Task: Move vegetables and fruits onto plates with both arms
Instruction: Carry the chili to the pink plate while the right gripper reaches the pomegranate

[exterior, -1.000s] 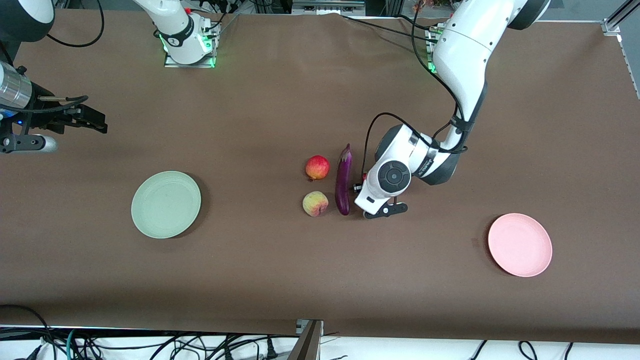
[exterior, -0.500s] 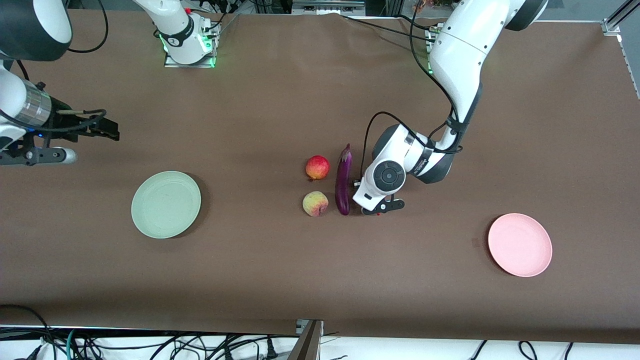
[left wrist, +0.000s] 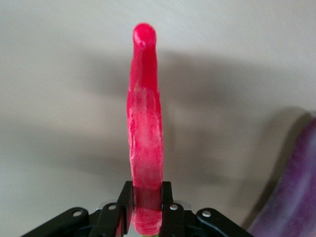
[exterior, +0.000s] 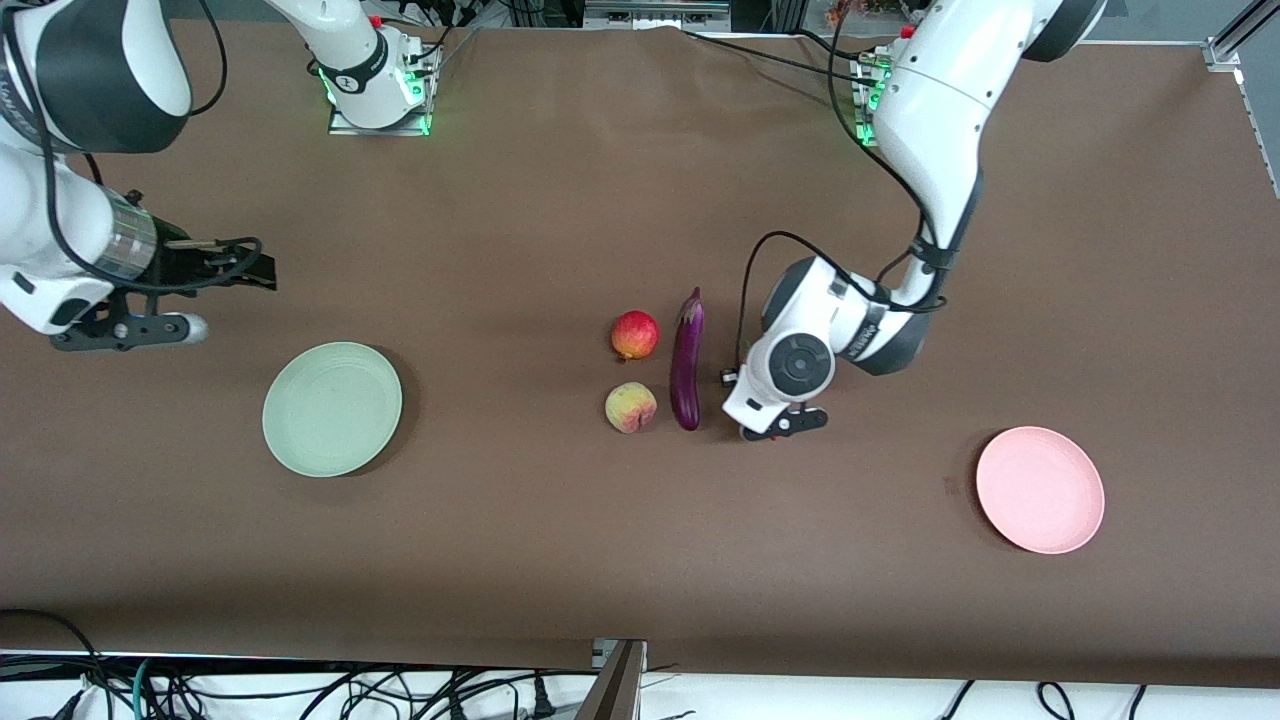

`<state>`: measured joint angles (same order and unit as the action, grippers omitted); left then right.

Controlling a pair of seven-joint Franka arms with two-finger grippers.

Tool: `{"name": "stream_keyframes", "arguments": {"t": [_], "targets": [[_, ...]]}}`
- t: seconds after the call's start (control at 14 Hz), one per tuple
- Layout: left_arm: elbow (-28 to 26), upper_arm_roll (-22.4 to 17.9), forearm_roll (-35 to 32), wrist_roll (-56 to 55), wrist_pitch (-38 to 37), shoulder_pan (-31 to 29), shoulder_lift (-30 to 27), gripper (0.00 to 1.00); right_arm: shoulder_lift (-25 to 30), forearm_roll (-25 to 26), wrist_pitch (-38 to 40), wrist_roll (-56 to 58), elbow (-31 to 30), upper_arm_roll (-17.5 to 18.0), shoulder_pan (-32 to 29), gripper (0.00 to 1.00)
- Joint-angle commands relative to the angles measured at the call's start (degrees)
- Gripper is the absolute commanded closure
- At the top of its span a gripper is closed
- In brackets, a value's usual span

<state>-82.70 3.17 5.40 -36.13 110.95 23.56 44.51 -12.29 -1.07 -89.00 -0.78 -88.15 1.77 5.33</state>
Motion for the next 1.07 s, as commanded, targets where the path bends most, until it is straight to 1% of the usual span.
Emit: {"name": "stream_keyframes", "arguments": {"t": [0.0, 0.14, 0.36, 0.43, 0.57, 0.64, 0.79, 0.86, 1.0], "targets": [[3.5, -1.0, -0.2, 6.5, -8.4, -3.8, -3.2, 1.0, -1.7, -2.9, -2.9, -4.1, 0.5, 0.0, 2.0, 0.0], [4.2, -1.4, -2.0, 13.5, -11.5, -6.4, -5.0, 1.0, -3.3, -4.6, -6.2, -9.6, 0.5, 0.0, 5.0, 0.0], [4.2, -1.4, -8.4, 22.1, -11.9, -11.8, -7.7, 1.0, -6.2, -4.7, -12.3, -20.9, 0.4, 0.0, 11.3, 0.0], [4.2, -1.4, -8.9, 26.5, -11.9, -14.2, -8.6, 1.0, -7.3, -4.7, -14.6, -24.4, 0.4, 0.0, 13.1, 0.0], [4.3, -1.4, -8.6, 33.7, -11.6, -19.2, -8.2, 1.0, -9.7, -4.7, -19.1, -31.4, 0.5, 0.0, 16.8, 0.0], [4.4, -1.5, -8.6, 35.0, -10.2, -22.0, -7.1, 1.0, -11.0, -4.6, -21.5, -34.8, 0.5, 0.0, 18.6, 0.0], [5.6, -1.5, -8.5, 35.3, -4.8, -28.6, -4.8, 1.0, -13.7, -4.5, -27.0, -39.7, 0.5, 0.0, 22.2, 0.0], [5.7, -1.6, -8.6, 36.5, -3.4, -30.6, -4.3, 1.0, -15.3, -4.3, -29.8, -41.5, 0.5, 0.0, 23.7, 0.0], [5.8, -1.7, -8.6, 36.1, 0.2, -32.2, -2.1, 1.0, -19.0, -4.0, -37.1, -46.0, 0.5, -0.1, 26.6, 0.0]]}}
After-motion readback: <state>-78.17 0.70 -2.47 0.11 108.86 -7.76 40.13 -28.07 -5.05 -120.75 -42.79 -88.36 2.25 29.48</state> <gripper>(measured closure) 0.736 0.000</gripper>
